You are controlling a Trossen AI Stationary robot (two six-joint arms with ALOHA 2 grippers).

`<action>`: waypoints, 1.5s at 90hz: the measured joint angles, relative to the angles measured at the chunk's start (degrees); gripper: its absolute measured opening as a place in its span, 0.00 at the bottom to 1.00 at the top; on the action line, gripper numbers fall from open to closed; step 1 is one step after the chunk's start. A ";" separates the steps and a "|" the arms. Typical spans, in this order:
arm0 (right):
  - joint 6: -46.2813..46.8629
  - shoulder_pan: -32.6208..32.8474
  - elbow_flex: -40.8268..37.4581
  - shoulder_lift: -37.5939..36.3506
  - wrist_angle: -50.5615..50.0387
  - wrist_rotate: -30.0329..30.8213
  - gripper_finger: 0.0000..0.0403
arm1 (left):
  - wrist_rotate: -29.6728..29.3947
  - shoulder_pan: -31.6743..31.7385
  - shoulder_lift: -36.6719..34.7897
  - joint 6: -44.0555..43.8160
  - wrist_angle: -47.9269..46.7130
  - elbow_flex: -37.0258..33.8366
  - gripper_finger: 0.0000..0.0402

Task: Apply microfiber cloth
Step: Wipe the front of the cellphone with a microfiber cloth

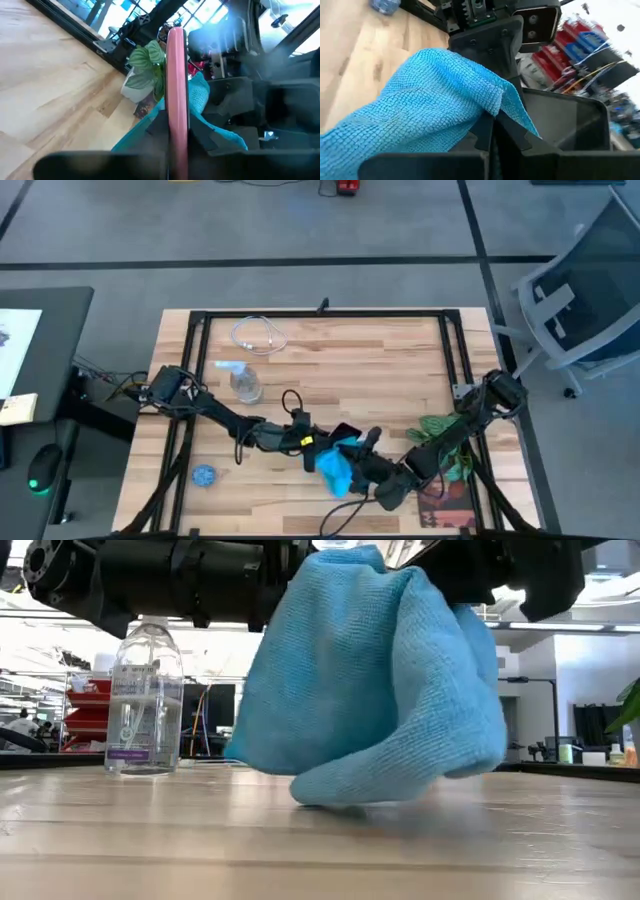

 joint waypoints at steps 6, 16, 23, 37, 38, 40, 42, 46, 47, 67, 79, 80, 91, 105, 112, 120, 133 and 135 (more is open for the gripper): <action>1.02 -0.58 0.00 0.33 0.01 -3.38 0.00 | 0.28 -0.03 0.21 0.06 -0.44 -0.10 0.02; 2.17 -1.90 0.11 0.28 0.54 -13.02 0.00 | 0.81 -0.03 0.26 0.10 -0.14 -0.14 0.02; 2.44 -2.27 0.09 0.28 0.20 -16.27 0.00 | 1.02 -0.07 0.28 0.11 -0.60 -0.14 0.02; 1.78 -1.15 0.06 -0.17 -1.88 -16.44 0.00 | 1.25 -0.12 0.26 0.03 -0.71 -0.12 0.02; 1.82 -1.02 0.04 -0.28 -2.20 -16.32 0.00 | 1.20 -0.12 0.26 -0.01 -0.72 -0.12 0.02; 1.95 -0.74 0.02 -0.49 -2.84 -15.81 0.00 | 1.04 -0.12 0.25 -0.08 -0.72 -0.08 0.02; 2.11 -0.43 0.00 -0.68 -3.37 -14.88 0.00 | 0.82 -0.12 0.20 -0.12 -0.72 0.02 0.02; 2.29 0.45 -0.02 -1.25 -4.56 -12.24 0.00 | 0.52 -0.10 0.07 -0.16 -0.51 0.10 0.02; 2.29 0.68 -0.02 -1.45 -4.88 -11.47 0.00 | 0.42 -0.10 0.04 -0.18 -0.42 0.10 0.02; 3.80 2.68 -0.09 -4.25 -6.88 5.41 0.00 | 0.14 -0.05 -0.07 -0.62 0.54 0.10 0.02; 3.82 1.65 -0.09 -4.16 -4.82 1.30 0.00 | 0.35 -0.13 -0.05 -0.51 0.47 0.01 0.02; 3.89 1.54 -0.09 -4.16 -4.75 0.52 0.00 | 0.35 -0.15 -0.05 -0.45 0.44 -0.02 0.02; 7.55 -0.08 -0.11 -4.27 -4.66 -9.06 0.00 | 0.70 -0.32 0.16 -0.37 -0.39 -0.25 0.02; 8.14 -2.03 0.03 -4.23 -3.87 -20.23 0.00 | 0.74 -0.14 0.21 -0.21 0.88 -0.12 0.02; 7.91 -2.82 0.01 -4.09 -4.77 -25.17 0.00 | 0.09 0.06 0.06 0.02 1.48 0.09 0.02; 7.82 -2.93 0.03 -4.18 -6.78 -27.99 0.00 | 0.13 -0.08 0.06 0.34 1.21 0.06 0.02; 8.29 -1.11 0.04 -4.27 -9.98 -21.54 0.00 | -0.29 -0.05 0.09 1.18 1.21 0.08 0.02; 8.30 -0.74 0.04 -4.27 -10.16 -19.63 0.00 | -0.40 -0.05 0.06 1.13 1.13 0.10 0.02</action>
